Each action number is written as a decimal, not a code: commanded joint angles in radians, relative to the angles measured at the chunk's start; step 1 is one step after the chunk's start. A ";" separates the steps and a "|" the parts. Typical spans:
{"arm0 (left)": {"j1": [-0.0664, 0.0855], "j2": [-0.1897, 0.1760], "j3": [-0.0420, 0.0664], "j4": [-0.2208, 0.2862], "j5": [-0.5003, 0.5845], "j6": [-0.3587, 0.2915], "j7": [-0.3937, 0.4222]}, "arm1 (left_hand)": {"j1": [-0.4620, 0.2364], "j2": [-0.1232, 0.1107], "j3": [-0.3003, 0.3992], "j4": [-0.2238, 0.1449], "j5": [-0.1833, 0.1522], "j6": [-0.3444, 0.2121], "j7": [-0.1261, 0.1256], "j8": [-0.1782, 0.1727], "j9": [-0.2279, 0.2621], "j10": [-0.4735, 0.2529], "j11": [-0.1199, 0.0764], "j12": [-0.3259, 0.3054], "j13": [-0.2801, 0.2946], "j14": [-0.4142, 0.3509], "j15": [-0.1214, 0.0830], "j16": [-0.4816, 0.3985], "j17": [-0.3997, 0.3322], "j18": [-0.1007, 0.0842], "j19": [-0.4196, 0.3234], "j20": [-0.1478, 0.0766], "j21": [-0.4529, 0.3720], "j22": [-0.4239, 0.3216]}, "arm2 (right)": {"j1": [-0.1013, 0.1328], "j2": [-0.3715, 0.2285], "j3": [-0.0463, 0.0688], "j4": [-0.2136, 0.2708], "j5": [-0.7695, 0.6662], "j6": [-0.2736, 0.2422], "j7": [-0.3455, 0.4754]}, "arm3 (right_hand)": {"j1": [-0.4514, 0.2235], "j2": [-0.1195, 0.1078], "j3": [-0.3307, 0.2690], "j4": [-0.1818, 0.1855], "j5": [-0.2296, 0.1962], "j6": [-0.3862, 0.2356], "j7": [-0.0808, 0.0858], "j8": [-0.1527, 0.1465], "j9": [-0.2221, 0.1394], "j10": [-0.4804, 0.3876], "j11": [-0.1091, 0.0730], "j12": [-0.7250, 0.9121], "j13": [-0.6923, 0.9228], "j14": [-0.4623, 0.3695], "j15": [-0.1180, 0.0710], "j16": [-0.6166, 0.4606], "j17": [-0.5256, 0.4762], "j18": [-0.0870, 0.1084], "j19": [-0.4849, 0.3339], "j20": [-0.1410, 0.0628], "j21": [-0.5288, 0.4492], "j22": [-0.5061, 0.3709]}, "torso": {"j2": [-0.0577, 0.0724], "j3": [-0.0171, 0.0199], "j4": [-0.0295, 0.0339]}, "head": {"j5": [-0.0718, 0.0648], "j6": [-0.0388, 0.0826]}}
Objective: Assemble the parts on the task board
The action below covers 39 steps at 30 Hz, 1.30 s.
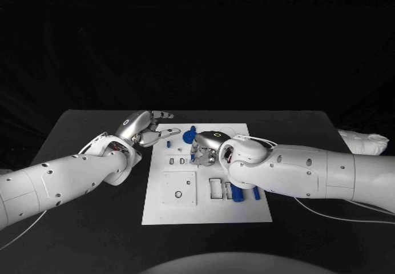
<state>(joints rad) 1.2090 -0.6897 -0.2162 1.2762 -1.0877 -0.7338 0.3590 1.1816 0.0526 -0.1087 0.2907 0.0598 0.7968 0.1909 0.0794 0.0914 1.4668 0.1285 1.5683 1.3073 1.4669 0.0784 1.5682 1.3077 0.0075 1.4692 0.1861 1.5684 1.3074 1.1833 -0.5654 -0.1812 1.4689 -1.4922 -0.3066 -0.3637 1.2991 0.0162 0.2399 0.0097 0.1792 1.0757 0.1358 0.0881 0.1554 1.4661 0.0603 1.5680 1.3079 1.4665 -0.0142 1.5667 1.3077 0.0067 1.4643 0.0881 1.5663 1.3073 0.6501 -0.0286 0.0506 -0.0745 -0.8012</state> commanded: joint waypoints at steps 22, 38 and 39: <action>0.001 0.000 0.000 0.000 -0.006 0.002 0.008 | 0.005 0.010 -0.005 -0.001 0.004 0.008 0.001 -0.005 -0.001 0.104 0.000 0.003 0.263 0.104 0.004 0.003 0.263 -0.008 0.102 0.007 0.002 0.263 | -0.002 0.010 -0.001 -0.016 0.003 0.046 0.009 | 0.002 -0.007 -0.008 -0.003 -0.013 -0.040 -0.002 -0.028 -0.019 0.105 0.010 0.003 0.263 0.104 0.010 0.004 0.263 -0.007 0.107 0.015 0.005 0.264 | -0.001 0.0000 -0.0007 | 0.004 0.003; 0.001 -0.003 0.000 0.001 -0.006 0.002 0.007 | 0.005 0.010 -0.005 -0.001 0.004 0.008 0.001 -0.005 -0.001 0.104 0.000 0.003 0.263 0.104 0.004 0.003 0.263 -0.008 0.102 0.007 0.002 0.263 | -0.005 0.007 -0.002 -0.011 0.005 0.045 0.003 | -0.029 -0.038 -0.043 0.003 -0.034 -0.177 0.026 -0.026 -0.053 0.105 0.034 0.003 0.263 0.104 0.029 0.004 0.263 -0.007 0.107 0.031 0.005 0.264 | 0.001 -0.0002 0.0001 | 0.003 0.003; 0.001 -0.003 0.000 0.001 -0.007 0.002 0.007 | 0.005 0.010 -0.005 -0.001 0.004 0.008 0.001 -0.005 -0.001 0.104 0.000 0.003 0.263 0.104 0.004 0.003 0.263 -0.008 0.102 0.007 0.002 0.263 | -0.005 0.006 -0.002 -0.010 0.005 0.043 0.003 | -0.033 -0.040 -0.047 0.004 -0.033 -0.181 0.028 -0.026 -0.054 0.105 0.036 0.003 0.263 0.104 0.030 0.004 0.263 -0.007 0.107 0.033 0.005 0.264 | 0.000 -0.0002 -0.0001 | 0.003 0.003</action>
<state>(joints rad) 1.2090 -0.6936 -0.2164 1.2751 -1.0893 -0.7339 0.3590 1.1855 0.0565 -0.1087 0.2907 0.0598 0.7968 0.1909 0.0795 0.0914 1.4668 0.1284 1.5682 1.3078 1.4669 0.0784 1.5682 1.3074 0.0075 1.4691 0.1861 1.5684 1.3074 1.1796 -0.5584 -0.1827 1.4565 -1.4835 -0.2740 -0.3611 1.2675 -0.0149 0.1985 0.0130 0.1524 0.9020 0.1664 0.0655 0.1031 1.4658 0.0892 1.5680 1.3075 1.4648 0.0092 1.5667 1.3074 0.0067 1.4679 0.1131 1.5663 1.3077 0.6503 -0.0287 0.0507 -0.0721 -0.7972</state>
